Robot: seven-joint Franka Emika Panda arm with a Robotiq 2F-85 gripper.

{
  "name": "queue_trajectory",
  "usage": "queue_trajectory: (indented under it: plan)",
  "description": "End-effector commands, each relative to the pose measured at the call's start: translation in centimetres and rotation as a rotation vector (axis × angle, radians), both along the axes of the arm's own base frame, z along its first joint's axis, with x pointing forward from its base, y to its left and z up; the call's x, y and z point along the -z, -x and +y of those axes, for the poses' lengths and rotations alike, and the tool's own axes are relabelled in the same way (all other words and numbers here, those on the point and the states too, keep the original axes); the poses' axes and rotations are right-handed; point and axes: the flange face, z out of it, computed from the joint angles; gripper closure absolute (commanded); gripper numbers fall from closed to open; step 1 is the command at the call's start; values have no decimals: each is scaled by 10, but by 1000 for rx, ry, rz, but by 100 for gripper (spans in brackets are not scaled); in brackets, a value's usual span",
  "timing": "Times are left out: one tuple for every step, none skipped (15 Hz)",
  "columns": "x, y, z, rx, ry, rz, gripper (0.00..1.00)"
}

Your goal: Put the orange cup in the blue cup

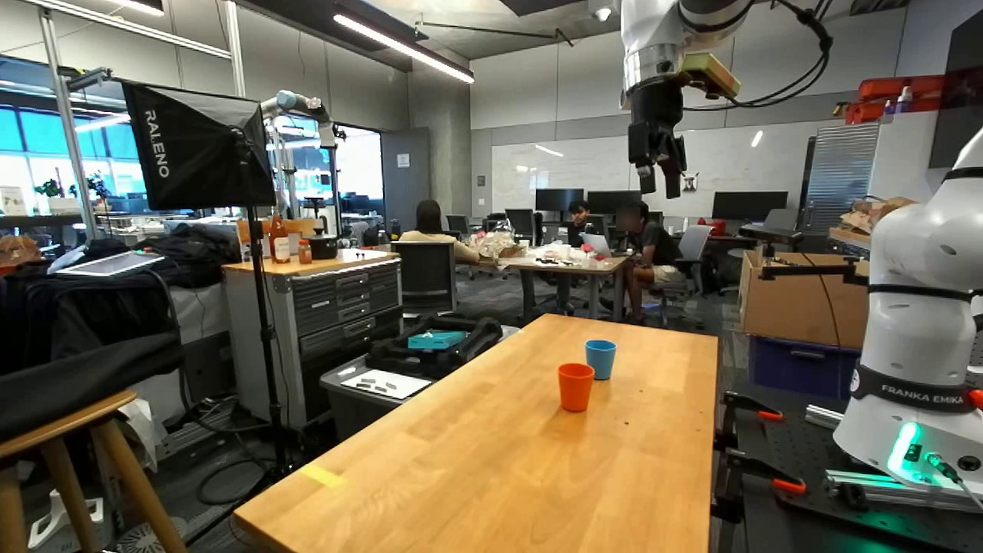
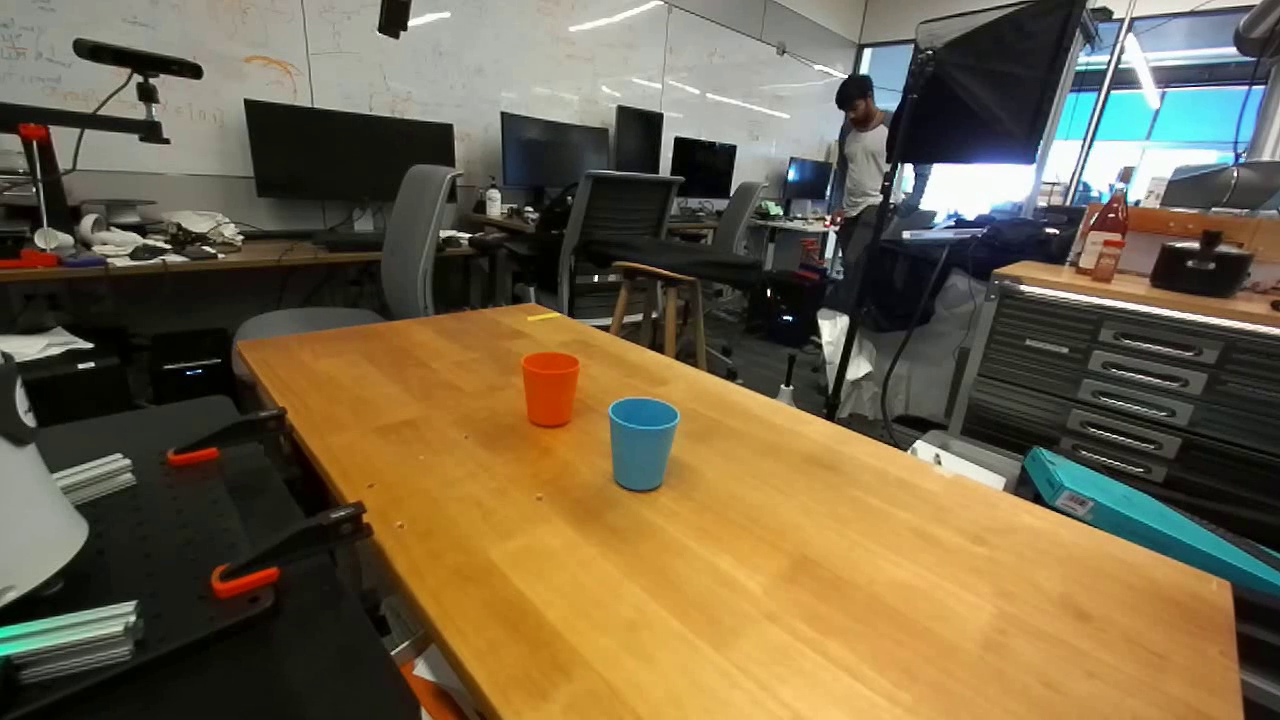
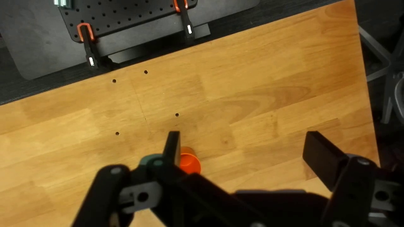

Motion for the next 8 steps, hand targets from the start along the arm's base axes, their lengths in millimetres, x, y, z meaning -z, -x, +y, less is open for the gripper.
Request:
queue_trajectory:
  plan:
    - [12,-3,6,-17,43,-31,0]
    - [17,-9,8,-29,59,-65,0]
    - [25,-21,10,-24,62,-80,0]
    - [32,-31,12,-27,72,-118,0]
    - [41,-39,13,-33,74,-123,0]
    - [52,-47,15,-41,81,-144,0]
    - [64,-57,16,-51,83,-148,0]
    - [77,-66,17,-53,81,-144,0]
